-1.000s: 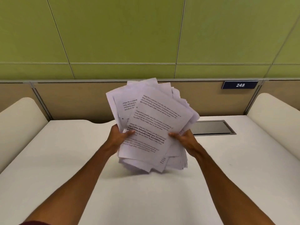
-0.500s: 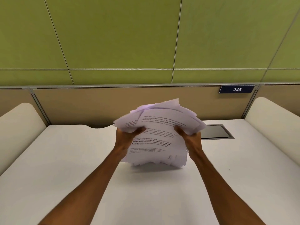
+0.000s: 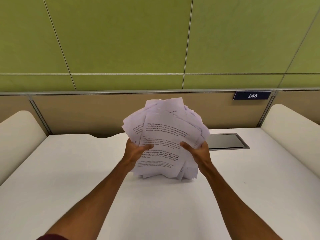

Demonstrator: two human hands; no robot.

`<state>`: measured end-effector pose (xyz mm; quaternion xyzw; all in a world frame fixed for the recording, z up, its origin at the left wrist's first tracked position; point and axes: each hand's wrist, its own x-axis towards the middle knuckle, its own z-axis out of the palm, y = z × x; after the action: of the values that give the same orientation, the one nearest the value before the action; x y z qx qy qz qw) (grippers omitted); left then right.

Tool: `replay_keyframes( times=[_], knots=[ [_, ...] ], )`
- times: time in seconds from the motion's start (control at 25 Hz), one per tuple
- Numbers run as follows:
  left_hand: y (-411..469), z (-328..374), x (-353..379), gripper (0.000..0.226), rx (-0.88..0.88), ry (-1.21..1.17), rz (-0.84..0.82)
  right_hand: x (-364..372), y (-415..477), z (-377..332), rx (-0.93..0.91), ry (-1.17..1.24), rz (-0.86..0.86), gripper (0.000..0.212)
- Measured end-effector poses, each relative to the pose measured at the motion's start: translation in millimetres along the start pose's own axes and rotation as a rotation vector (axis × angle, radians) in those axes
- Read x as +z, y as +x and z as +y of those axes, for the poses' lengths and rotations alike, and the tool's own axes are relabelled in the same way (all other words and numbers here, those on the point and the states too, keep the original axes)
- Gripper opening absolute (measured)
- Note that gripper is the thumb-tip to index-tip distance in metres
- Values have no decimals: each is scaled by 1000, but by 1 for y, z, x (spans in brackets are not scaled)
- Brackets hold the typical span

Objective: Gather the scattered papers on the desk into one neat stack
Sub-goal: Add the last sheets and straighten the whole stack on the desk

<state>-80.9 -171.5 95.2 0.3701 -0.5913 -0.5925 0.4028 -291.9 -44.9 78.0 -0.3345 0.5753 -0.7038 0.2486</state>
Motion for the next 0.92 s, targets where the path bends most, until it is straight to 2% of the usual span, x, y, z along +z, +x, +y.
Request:
replay_keyframes(
  times=[0.08, 0.16, 0.24, 0.32, 0.36, 0.48, 0.52, 0.68, 0.76, 0.8, 0.88, 0.92],
  knots=[
    [4, 7, -2, 58, 80, -214, -43, 4, -1, -6, -32, 40, 85, 69],
    [10, 20, 1, 66, 114, -394, 31, 10, 0, -22, -87, 76, 149, 61],
    [15, 30, 8, 64, 99, -378, 154, 15, 4, -35, -130, 59, 115, 58],
    [17, 35, 14, 43, 83, -246, 249, 17, 7, -41, -153, 40, 114, 64],
    [17, 37, 15, 42, 70, -225, 250, 16, 7, -41, -149, 40, 130, 69],
    [21, 36, 12, 73, -18, -413, 101, 10, 7, -39, -135, 39, 105, 71],
    [21, 36, 10, 77, -29, -473, 56, 10, 6, -41, -146, 37, 106, 74],
    [24, 36, 12, 76, 38, -507, 65, 19, 10, -57, -198, 29, 162, 76],
    [24, 41, 15, 67, 45, -466, 116, 24, 11, -65, -203, 51, 179, 88],
    [26, 44, 15, 66, 33, -422, 148, 24, 13, -66, -193, 82, 174, 104],
    [29, 48, 13, 72, -8, -341, 173, 20, 13, -66, -169, 88, 167, 125],
    [29, 48, 11, 77, -29, -319, 135, 17, 12, -66, -166, 64, 159, 127]
  ],
)
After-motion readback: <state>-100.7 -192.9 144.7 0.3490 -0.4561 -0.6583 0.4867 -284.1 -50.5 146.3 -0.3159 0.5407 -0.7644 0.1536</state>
